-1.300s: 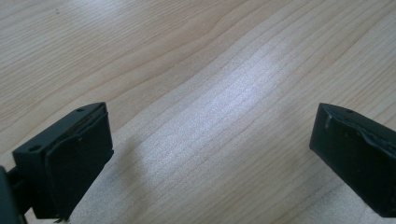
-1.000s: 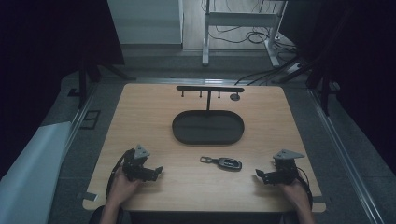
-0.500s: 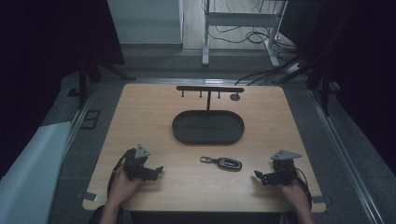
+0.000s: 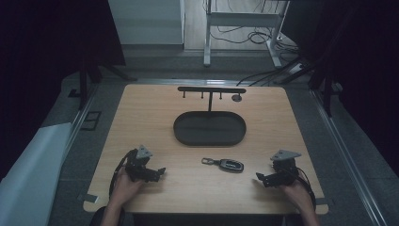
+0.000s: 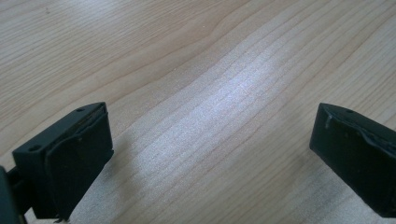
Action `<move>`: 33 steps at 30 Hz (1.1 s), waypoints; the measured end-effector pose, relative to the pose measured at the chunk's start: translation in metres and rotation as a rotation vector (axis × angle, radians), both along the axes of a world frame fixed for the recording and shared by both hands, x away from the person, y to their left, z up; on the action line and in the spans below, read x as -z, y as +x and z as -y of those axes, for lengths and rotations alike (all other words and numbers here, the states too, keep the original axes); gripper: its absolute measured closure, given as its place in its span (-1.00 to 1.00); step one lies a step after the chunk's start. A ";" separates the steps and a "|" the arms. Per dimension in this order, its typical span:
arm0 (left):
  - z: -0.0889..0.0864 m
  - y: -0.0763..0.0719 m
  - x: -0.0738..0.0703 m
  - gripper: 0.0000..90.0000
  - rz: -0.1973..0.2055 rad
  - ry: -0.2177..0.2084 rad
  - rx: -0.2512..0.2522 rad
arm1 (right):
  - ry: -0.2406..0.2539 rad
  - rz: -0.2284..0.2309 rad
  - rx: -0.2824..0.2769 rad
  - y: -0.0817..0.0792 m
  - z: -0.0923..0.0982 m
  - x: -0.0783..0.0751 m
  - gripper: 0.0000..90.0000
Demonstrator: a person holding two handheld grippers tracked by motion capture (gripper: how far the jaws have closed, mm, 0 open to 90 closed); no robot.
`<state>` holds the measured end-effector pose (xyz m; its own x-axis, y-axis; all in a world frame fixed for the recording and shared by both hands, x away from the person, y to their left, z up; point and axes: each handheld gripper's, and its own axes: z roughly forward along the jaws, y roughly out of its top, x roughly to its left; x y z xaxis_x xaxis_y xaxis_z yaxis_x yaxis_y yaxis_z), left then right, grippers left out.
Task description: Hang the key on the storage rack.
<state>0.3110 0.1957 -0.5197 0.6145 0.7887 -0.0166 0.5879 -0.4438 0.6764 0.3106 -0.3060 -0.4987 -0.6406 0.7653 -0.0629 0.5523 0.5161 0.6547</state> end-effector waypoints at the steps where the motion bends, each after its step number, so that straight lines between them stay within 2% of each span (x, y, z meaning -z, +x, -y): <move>1: 0.000 0.000 0.000 -1.00 -0.002 0.004 0.004 | -0.005 0.001 -0.006 0.000 0.000 -0.001 -1.00; 5: 0.002 0.001 0.001 -1.00 -0.005 0.015 0.013 | -0.023 -0.008 -0.026 0.002 -0.002 -0.005 -1.00; 11: 0.002 0.001 0.002 -1.00 -0.008 0.012 0.019 | -0.027 -0.033 -0.043 0.006 -0.005 -0.013 -1.00; 18: 0.002 0.001 0.003 -1.00 -0.014 0.008 0.021 | -0.061 -0.058 -0.067 0.012 -0.010 -0.022 -1.00; 27: 0.002 0.002 0.003 -1.00 -0.026 0.005 0.017 | -0.108 -0.127 -0.100 0.021 -0.021 -0.030 -1.00; 33: 0.002 0.002 0.003 -1.00 -0.028 0.005 0.012 | -0.165 -0.174 -0.117 0.028 -0.032 -0.033 -1.00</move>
<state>0.3132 0.1937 -0.5228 0.6236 0.7812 -0.0301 0.6013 -0.4546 0.6571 0.3382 -0.2740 -0.4656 -0.7363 0.6738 -0.0615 0.5795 0.6750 0.4567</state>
